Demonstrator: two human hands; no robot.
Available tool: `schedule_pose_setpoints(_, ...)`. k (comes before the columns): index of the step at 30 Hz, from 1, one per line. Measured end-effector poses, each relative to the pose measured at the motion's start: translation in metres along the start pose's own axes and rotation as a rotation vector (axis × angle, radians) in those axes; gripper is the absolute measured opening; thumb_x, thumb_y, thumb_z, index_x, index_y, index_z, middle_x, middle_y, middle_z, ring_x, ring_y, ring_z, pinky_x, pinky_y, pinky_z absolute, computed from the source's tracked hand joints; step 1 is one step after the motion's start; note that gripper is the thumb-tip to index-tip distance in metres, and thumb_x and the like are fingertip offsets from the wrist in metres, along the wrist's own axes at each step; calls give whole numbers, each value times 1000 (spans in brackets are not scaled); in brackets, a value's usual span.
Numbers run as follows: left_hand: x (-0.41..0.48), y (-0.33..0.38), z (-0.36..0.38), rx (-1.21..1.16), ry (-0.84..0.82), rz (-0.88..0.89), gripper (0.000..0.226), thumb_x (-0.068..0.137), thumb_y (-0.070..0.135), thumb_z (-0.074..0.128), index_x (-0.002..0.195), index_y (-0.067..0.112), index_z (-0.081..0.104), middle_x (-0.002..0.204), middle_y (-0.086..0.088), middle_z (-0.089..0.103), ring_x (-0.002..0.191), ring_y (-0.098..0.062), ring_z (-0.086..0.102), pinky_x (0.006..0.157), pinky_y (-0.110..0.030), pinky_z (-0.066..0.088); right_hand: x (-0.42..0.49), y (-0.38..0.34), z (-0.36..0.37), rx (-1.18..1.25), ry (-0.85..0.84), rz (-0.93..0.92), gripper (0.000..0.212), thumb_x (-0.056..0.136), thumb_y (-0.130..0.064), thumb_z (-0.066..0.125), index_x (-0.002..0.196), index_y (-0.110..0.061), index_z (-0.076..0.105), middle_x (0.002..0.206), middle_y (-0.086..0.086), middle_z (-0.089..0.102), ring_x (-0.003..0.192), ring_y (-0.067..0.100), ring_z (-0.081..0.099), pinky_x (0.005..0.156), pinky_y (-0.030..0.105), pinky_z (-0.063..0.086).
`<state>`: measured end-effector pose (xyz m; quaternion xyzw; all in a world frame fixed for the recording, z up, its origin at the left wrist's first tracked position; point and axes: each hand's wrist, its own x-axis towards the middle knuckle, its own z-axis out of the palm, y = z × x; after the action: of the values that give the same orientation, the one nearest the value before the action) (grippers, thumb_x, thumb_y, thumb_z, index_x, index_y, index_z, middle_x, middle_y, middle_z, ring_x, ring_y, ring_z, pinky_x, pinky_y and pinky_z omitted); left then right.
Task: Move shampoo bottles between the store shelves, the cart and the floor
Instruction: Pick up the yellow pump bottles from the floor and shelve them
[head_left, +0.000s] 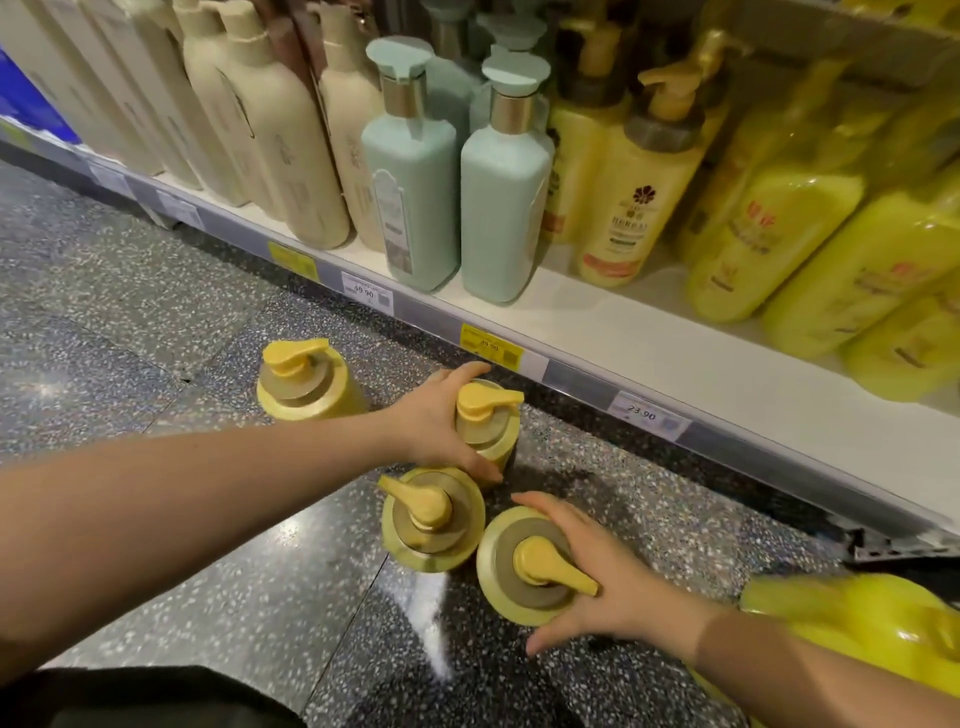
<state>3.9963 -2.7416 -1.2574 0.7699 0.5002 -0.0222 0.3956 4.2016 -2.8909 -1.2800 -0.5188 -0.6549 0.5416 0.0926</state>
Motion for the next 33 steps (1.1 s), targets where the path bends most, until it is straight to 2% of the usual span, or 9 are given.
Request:
schedule_pose_setpoints(3,6,-3,9,-1,43,23,131,39,51,91,145,31,17,141,-6,38,129,-24,39,107,-34,33,1,3,4,51,21,13,112,46,-42,93,133,-55,24,134,-22,37,125,-3,38,107,27,33)
schedule_pose_setpoints(8,7,-6,11,43,100,64,111,42,44,90,135,29,31,121,3,53,111,-17,50,91,-27,40,3,5,7,5,49,24,110,47,-39,92,132,-57,24,131,-18,40,121,-1,42,104,27,35)
schedule_pose_setpoints(14,-3,-3,9,8,163,54,98,46,35,88,130,28,39,118,3,57,110,-18,52,93,-30,42,7,-4,1,-36,39,38,108,49,-24,89,137,-41,30,126,-12,48,115,7,50,106,25,36)
schedule_pose_setpoints(16,-6,0,2,-9,190,35,94,45,33,89,127,29,42,114,4,59,106,-18,55,88,-29,42,3,-8,-7,-10,57,52,106,48,-22,89,136,-37,33,123,-13,51,114,6,51,107,23,36)
schedule_pose_setpoints(18,-8,9,-9,-22,197,49,91,45,30,90,125,28,45,112,5,60,103,-17,56,86,-29,43,-6,-12,-21,9,99,50,107,45,-28,89,136,-37,33,123,-13,51,114,5,51,107,21,35)
schedule_pose_setpoints(22,-21,37,-39,-6,179,118,87,41,36,85,119,30,47,107,7,61,99,-16,58,88,-33,47,-37,-35,-52,11,225,0,94,42,-37,87,119,-54,37,117,-17,55,110,1,53,98,19,40)
schedule_pose_setpoints(25,-34,63,-59,31,159,182,87,39,44,81,118,35,46,104,13,61,96,-11,59,84,-33,49,-59,-56,-77,43,308,-29,95,44,-28,92,122,-44,41,117,-16,56,107,-2,54,92,11,39)
schedule_pose_setpoints(29,-55,106,-86,14,198,275,89,37,49,80,118,37,47,106,15,61,97,-8,59,84,-32,50,-89,-83,-116,69,448,-86,92,39,-34,90,120,-42,47,111,-16,62,106,2,58,94,25,46)
schedule_pose_setpoints(33,-73,157,-111,21,224,351,93,36,54,78,121,42,44,110,20,59,101,-3,57,86,-27,48,-123,-105,-155,200,553,-125,98,36,-20,93,124,-26,50,109,-20,63,101,-12,57,86,9,41)
